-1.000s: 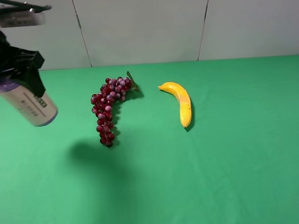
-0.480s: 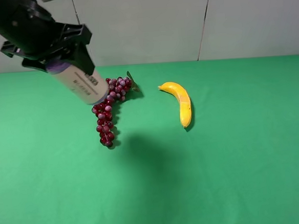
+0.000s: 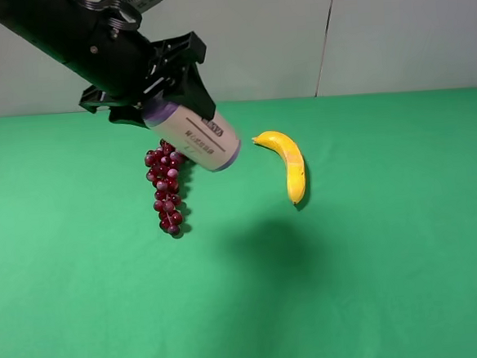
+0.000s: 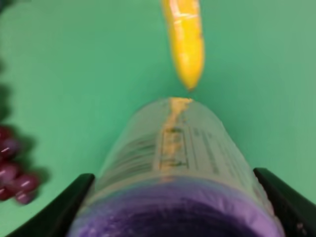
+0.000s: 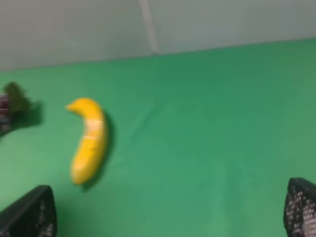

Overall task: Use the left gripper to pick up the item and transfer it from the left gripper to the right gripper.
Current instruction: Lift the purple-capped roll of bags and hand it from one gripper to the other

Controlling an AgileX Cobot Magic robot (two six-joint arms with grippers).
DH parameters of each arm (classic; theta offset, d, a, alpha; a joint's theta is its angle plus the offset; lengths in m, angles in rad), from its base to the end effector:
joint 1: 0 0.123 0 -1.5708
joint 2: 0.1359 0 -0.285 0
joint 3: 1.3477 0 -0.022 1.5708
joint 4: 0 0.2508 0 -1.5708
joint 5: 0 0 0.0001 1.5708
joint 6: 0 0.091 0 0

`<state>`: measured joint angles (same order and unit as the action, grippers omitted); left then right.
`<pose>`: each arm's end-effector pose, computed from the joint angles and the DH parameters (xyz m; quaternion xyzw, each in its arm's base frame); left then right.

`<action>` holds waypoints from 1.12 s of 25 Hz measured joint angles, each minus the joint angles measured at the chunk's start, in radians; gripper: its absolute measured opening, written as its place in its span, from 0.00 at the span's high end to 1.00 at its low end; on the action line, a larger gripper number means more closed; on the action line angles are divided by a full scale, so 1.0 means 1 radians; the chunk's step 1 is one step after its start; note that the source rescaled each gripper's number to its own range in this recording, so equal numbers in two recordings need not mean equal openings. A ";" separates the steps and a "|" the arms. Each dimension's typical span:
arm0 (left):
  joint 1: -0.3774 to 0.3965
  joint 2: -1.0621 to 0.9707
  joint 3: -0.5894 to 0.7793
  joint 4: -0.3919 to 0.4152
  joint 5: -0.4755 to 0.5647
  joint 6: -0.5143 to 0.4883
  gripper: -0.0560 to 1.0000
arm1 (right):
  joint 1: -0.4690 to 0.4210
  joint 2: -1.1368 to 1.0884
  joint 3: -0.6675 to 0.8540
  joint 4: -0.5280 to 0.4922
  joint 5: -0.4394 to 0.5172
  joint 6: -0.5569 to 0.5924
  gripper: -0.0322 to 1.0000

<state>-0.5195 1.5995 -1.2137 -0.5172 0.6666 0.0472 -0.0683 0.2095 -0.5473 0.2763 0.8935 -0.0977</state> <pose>0.2872 -0.1963 0.2836 0.1191 0.9264 -0.2725 0.2309 0.0325 0.0172 0.3042 0.0049 0.8440 0.0931 0.5282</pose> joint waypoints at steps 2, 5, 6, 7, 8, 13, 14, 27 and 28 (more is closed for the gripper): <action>0.000 0.009 -0.015 -0.045 -0.014 0.027 0.94 | 0.000 0.102 -0.001 0.125 -0.073 -0.129 0.00; 0.000 0.025 -0.036 -0.100 -0.021 0.061 0.94 | 0.001 0.196 -0.001 0.243 -0.132 -0.247 0.00; 0.000 0.032 -0.043 -0.112 -0.021 0.073 0.94 | 0.001 0.225 -0.001 0.282 -0.151 -0.282 0.00; 0.000 0.039 -0.051 -0.127 -0.022 0.083 0.94 | 0.001 0.253 -0.001 0.320 -0.166 -0.325 0.00; 0.000 0.045 -0.058 -0.145 -0.022 0.091 0.94 | 0.001 0.275 -0.001 0.352 -0.179 -0.369 0.00; 0.000 0.078 -0.070 -0.260 -0.024 0.173 0.94 | 0.001 0.375 -0.001 0.521 -0.197 -0.556 0.00; 0.000 0.082 -0.070 -0.286 -0.024 0.191 0.94 | 0.001 0.390 -0.001 0.551 -0.197 -0.585 0.00; 0.000 0.087 -0.070 -0.500 -0.011 0.356 0.94 | 0.105 0.537 -0.001 0.750 -0.186 -0.894 0.00; 0.000 0.087 -0.070 -0.508 -0.006 0.365 0.94 | 0.126 0.552 -0.001 0.750 -0.201 -0.903 0.00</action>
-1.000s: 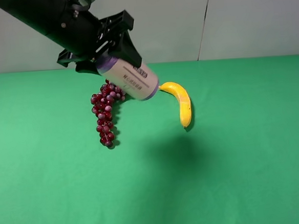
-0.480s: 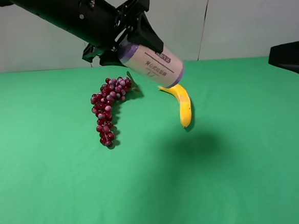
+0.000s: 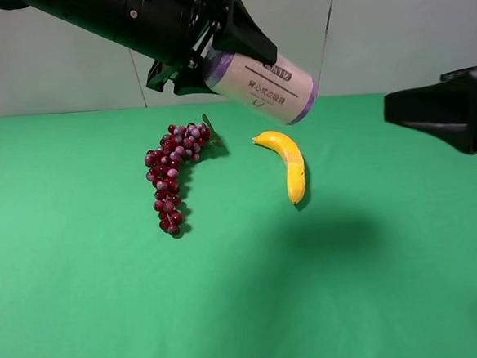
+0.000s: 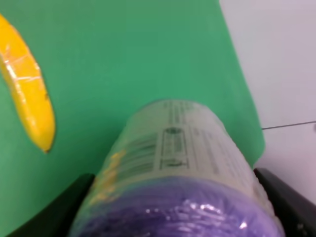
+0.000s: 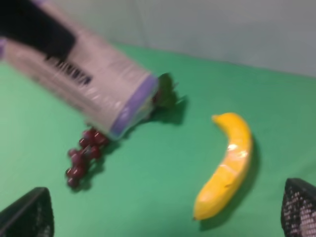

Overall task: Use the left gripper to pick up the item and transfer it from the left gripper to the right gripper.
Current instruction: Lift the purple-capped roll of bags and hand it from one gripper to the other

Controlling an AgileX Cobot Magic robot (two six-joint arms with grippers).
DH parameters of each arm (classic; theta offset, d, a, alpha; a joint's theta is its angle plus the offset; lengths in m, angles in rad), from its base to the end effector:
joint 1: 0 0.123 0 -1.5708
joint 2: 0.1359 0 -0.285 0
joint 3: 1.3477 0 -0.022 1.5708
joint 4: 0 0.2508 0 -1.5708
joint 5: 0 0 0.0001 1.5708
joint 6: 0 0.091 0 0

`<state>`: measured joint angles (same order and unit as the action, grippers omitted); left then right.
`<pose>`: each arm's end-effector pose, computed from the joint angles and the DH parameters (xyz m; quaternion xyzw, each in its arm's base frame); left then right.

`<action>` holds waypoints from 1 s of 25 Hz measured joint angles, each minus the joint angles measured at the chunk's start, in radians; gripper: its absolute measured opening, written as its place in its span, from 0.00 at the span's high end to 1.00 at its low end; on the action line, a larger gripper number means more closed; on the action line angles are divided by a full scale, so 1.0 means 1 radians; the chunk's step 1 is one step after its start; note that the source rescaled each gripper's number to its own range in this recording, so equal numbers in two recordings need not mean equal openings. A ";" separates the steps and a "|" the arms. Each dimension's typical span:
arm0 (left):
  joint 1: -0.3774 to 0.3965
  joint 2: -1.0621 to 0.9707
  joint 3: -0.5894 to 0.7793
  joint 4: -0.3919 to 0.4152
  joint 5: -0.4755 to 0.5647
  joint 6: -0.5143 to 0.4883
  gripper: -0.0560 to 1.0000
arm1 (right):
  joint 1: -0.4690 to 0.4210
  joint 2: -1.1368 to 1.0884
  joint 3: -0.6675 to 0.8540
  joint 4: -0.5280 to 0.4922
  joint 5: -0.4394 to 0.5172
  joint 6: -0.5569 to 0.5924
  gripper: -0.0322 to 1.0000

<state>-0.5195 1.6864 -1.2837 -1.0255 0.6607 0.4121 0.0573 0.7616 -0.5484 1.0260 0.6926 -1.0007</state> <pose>0.3022 -0.2279 0.2923 0.1221 0.8711 -0.4144 0.2334 0.1364 0.0577 0.2974 -0.2051 0.8188 0.2378 0.4806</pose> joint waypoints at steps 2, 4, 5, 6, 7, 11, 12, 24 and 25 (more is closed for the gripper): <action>0.000 0.000 0.000 -0.016 0.012 0.013 0.94 | 0.033 0.028 0.000 0.003 -0.022 -0.021 0.00; 0.000 0.000 0.000 -0.031 0.025 0.022 0.94 | 0.063 0.059 0.000 0.015 -0.046 -0.042 0.00; 0.000 0.000 0.000 -0.041 0.032 0.027 0.94 | 0.072 0.073 0.000 0.025 -0.058 -0.054 0.00; 0.000 0.000 0.000 -0.041 0.032 0.027 0.94 | 0.077 0.088 0.000 0.037 -0.065 -0.072 0.00; 0.000 0.000 0.000 -0.053 0.046 0.037 0.94 | 0.080 0.102 0.000 0.053 -0.074 -0.092 0.00; 0.000 0.001 0.000 -0.064 0.090 0.055 0.94 | 0.085 0.136 0.000 0.110 -0.092 -0.174 0.00; 0.000 0.001 0.000 -0.067 0.100 0.058 0.94 | 0.085 0.146 0.000 0.132 -0.095 -0.199 0.00; 0.000 0.001 0.000 -0.078 0.191 0.083 0.94 | 0.085 0.175 -0.001 0.308 -0.028 -0.435 0.00; 0.000 0.002 0.000 -0.086 0.199 0.092 0.94 | 0.085 0.175 -0.001 0.335 0.001 -0.463 0.00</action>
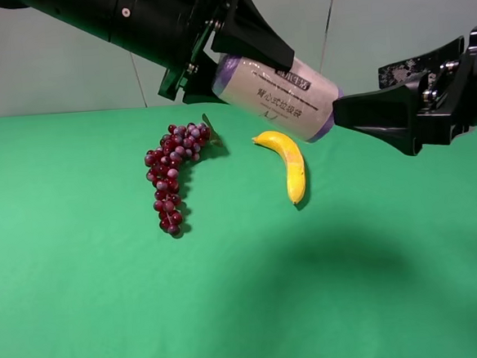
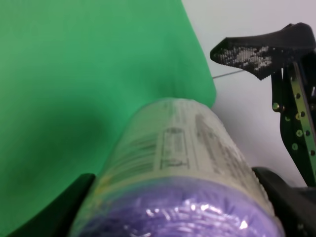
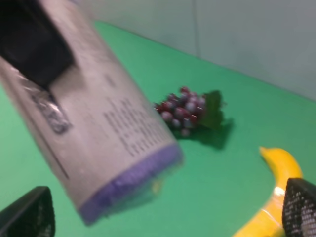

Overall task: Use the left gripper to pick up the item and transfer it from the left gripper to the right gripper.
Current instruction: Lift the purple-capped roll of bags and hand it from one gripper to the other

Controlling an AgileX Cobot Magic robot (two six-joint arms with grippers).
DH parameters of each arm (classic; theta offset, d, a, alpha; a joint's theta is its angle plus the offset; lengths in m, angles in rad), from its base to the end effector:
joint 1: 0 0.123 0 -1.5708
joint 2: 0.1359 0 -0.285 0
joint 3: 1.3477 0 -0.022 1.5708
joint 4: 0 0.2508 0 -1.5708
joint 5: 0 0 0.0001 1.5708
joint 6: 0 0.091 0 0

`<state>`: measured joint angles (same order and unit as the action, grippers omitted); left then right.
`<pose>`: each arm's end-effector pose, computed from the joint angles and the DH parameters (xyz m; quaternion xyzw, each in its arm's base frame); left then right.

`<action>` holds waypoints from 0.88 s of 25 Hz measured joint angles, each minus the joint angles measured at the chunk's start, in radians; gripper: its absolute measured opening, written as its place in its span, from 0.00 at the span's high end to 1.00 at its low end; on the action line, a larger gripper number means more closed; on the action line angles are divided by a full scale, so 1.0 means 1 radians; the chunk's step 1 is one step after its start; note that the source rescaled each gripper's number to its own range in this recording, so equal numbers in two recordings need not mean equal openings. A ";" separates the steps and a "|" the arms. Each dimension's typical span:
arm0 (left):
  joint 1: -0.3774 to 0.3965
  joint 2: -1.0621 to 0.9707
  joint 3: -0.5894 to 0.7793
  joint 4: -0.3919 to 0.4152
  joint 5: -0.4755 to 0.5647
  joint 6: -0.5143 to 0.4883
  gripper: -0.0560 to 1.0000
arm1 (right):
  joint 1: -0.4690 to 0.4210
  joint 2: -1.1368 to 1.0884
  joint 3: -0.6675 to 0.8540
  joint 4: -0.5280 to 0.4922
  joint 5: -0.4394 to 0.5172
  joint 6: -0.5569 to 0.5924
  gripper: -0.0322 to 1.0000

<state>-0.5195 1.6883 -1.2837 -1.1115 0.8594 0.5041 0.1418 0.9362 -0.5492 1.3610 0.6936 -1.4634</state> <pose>0.2848 -0.2341 0.2939 0.1817 0.8535 -0.4606 0.1627 0.1632 0.0809 0.2880 -0.2932 0.7689 0.2774 0.4959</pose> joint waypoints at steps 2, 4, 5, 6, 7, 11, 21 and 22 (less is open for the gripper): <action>0.000 0.000 0.000 -0.014 0.005 0.014 0.95 | 0.000 0.000 0.000 0.026 0.028 -0.026 0.00; 0.000 0.000 -0.002 -0.024 0.012 0.023 0.95 | 0.000 0.000 0.000 0.052 0.051 -0.043 0.00; 0.000 0.000 -0.005 -0.028 0.014 0.027 0.95 | 0.000 0.000 0.000 0.059 0.055 -0.050 0.00; 0.000 0.000 -0.006 -0.032 0.019 0.030 0.95 | 0.000 0.000 0.000 0.066 0.057 -0.057 0.00; 0.000 0.000 -0.006 -0.034 0.023 0.032 0.95 | 0.000 0.000 0.000 0.073 0.057 -0.063 0.00; -0.009 0.000 -0.006 -0.041 0.036 0.046 0.95 | 0.000 0.000 0.000 0.099 0.057 -0.090 0.00; -0.048 0.000 -0.006 -0.135 0.044 0.123 0.95 | 0.000 0.000 0.000 0.102 0.116 -0.104 0.00; -0.051 0.000 -0.006 -0.140 0.045 0.131 0.95 | 0.000 0.000 0.000 0.102 0.126 -0.105 0.00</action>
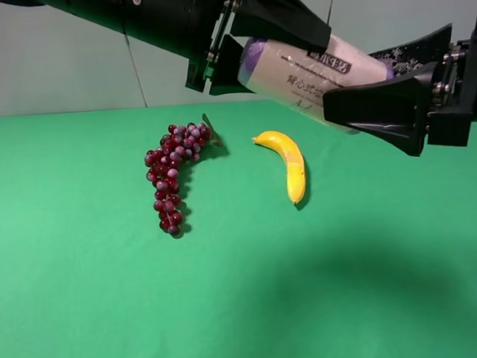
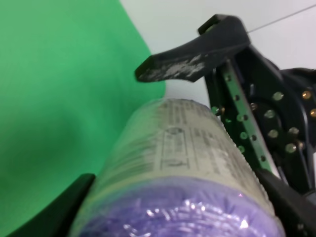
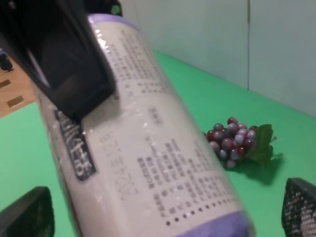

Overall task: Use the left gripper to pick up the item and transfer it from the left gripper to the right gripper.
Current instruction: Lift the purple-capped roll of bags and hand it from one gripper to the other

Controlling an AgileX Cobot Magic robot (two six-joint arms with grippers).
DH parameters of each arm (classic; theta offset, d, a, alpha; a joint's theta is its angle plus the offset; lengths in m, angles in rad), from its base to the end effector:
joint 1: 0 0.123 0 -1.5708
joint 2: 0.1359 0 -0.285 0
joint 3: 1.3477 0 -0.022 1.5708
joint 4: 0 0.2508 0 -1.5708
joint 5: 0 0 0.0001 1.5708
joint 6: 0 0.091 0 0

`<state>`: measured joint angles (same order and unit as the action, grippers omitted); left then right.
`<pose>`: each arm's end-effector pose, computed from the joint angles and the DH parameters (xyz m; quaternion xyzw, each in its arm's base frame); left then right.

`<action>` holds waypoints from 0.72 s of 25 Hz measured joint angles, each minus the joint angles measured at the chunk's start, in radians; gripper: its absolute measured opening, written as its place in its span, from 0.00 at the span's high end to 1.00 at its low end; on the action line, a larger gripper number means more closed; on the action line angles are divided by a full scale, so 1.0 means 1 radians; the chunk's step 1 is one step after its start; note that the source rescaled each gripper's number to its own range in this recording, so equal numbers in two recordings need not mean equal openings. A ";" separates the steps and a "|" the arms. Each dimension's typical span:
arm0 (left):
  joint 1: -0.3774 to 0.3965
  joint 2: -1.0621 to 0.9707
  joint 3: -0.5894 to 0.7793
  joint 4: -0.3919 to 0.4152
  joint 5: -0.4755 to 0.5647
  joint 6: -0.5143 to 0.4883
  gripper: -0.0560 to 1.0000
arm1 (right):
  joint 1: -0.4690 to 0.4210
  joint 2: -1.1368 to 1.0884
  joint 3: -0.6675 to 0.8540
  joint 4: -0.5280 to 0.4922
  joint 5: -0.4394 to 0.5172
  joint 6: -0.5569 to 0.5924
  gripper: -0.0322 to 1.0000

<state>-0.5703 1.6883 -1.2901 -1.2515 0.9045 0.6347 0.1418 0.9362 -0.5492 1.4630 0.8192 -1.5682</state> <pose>0.2693 -0.2535 0.3045 0.2256 0.8131 -0.5123 0.1598 0.1560 0.0891 0.2951 -0.3273 0.7289 0.3279 0.5041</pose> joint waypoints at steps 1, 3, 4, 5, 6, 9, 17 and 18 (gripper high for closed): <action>-0.002 0.000 0.000 -0.007 0.000 0.006 0.95 | 0.000 0.000 0.000 0.000 0.006 -0.002 0.00; -0.004 0.000 0.000 -0.023 0.000 0.018 0.95 | 0.000 0.000 0.000 0.008 0.012 -0.008 0.00; -0.004 0.000 0.000 -0.033 0.000 0.023 0.95 | 0.000 0.000 0.000 0.014 0.016 -0.012 0.00; -0.004 0.000 0.000 -0.041 0.000 0.025 0.95 | 0.000 0.000 0.000 0.018 0.023 -0.014 0.00; -0.004 0.000 0.000 -0.046 0.000 0.026 0.95 | 0.000 0.000 0.000 0.024 0.026 -0.015 0.00; -0.010 0.000 0.000 -0.050 0.000 0.029 0.95 | 0.000 0.000 0.000 0.032 0.029 -0.018 0.00; -0.051 0.000 -0.001 -0.052 -0.002 0.041 0.95 | 0.000 0.000 0.000 0.041 0.049 -0.023 0.00; -0.051 0.000 -0.001 -0.052 -0.002 0.044 0.95 | 0.000 0.000 0.000 0.041 0.050 -0.023 0.00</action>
<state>-0.6213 1.6883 -1.2913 -1.3032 0.9025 0.6786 0.1418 0.9362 -0.5492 1.5036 0.8692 -1.5915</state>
